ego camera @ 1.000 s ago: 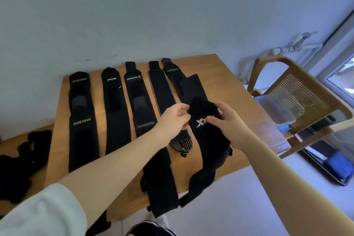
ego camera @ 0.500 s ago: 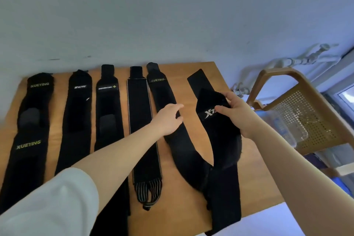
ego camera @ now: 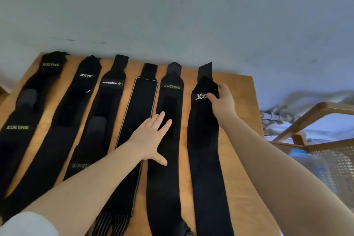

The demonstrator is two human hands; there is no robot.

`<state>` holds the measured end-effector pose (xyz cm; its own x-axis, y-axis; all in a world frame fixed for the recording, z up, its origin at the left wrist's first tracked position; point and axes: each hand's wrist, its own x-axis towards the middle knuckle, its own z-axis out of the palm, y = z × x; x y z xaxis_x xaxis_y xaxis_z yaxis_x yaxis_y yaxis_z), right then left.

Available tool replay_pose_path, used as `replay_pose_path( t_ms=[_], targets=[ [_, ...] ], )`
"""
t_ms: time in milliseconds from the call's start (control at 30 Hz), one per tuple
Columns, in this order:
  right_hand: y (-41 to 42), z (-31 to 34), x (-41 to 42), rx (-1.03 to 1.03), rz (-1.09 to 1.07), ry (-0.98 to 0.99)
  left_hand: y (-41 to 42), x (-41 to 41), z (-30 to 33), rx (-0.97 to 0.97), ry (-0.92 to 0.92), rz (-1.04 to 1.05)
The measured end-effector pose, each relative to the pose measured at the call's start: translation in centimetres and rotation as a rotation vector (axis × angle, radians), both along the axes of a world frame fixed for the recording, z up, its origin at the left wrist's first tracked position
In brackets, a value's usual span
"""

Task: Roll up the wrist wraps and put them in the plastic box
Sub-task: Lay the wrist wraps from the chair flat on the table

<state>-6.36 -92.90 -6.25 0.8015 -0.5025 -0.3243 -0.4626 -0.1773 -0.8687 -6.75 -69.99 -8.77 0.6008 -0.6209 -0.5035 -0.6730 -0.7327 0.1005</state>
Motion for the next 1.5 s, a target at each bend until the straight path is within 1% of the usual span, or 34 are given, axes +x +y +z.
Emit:
replay_pose_path(
  t_ms=[33,67,100,133,200,300,333,367,433,500,533,600,767,833,900,933,1000,1067,1167,1233,1333,1500],
  targets=[
    [0.1,-0.7,0.3,-0.145,0.01,0.046,0.0,-0.1,0.0,-0.006,0.0,0.006],
    [0.3,-1.2,0.2,-0.333,0.032,0.117,0.1,-0.1,0.0,-0.01,-0.001,0.009],
    [0.7,-1.4,-0.5,-0.514,0.07,0.174,0.1,-0.1,0.1,-0.011,-0.003,0.009],
    [1.2,-1.4,-1.5,-0.647,0.13,0.194,0.1,-0.2,0.2,-0.01,-0.005,0.01],
    [2.2,-1.0,-4.4,-0.802,0.279,0.126,-0.1,-0.2,0.4,-0.004,-0.006,0.012],
    [3.0,-0.6,-9.0,-0.999,0.487,-0.055,-0.2,-0.3,0.8,0.017,-0.011,0.015],
    [3.1,-0.4,-10.0,-1.032,0.563,-0.058,-0.2,-0.3,0.9,0.023,-0.012,0.015],
    [3.2,-0.3,-10.6,-1.025,0.648,-0.007,-0.2,-0.4,1.0,0.028,-0.015,0.017],
    [3.4,-0.5,-10.8,-0.938,0.748,0.18,-0.4,-0.5,1.1,0.036,-0.022,0.02],
    [3.3,-1.4,-10.0,-0.869,0.762,0.369,-0.5,-0.4,1.2,0.044,-0.027,0.025],
    [3.2,-1.9,-9.5,-0.852,0.76,0.433,-0.5,-0.4,1.2,0.047,-0.028,0.028],
    [3.1,-2.7,-8.8,-0.879,0.773,0.49,-0.6,-0.4,1.1,0.057,-0.027,0.028],
    [3.2,-2.4,-7.4,-0.975,0.792,0.526,-0.1,-0.3,1.0,0.033,-0.032,0.026],
    [4.2,-1.1,-7.5,-1.001,0.735,0.469,0.3,-0.9,1.7,-0.024,-0.046,0.034],
    [6.0,0.5,-8.4,-1.029,0.648,0.293,1.4,-1.7,2.9,-0.131,-0.085,0.05],
    [7.3,1.3,-8.9,-1.049,0.638,0.202,2.5,-2.3,3.6,-0.185,-0.112,0.051],
    [10.2,2.5,-10.0,-1.068,0.678,0.061,5.5,-3.6,4.8,-0.252,-0.183,0.055],
    [13.4,3.1,-10.5,-1.058,0.743,-0.051,9.3,-4.8,6.1,-0.276,-0.249,0.105],
    [19.1,4.0,-10.3,-1.042,0.817,-0.194,16.2,-6.7,7.9,-0.368,-0.308,0.287],
    [23.7,4.5,-10.3,-1.031,0.814,-0.25,21.7,-8.2,8.8,-0.442,-0.355,0.408],
    [31.7,5.1,-10.8,-1.012,0.837,-0.293,30.9,-10.7,9.3,-0.49,-0.377,0.536],
    [45.1,3.9,-12.2,-0.891,0.862,-0.299,44.6,-13.6,8.8,-0.709,-0.238,0.821]
  ],
)
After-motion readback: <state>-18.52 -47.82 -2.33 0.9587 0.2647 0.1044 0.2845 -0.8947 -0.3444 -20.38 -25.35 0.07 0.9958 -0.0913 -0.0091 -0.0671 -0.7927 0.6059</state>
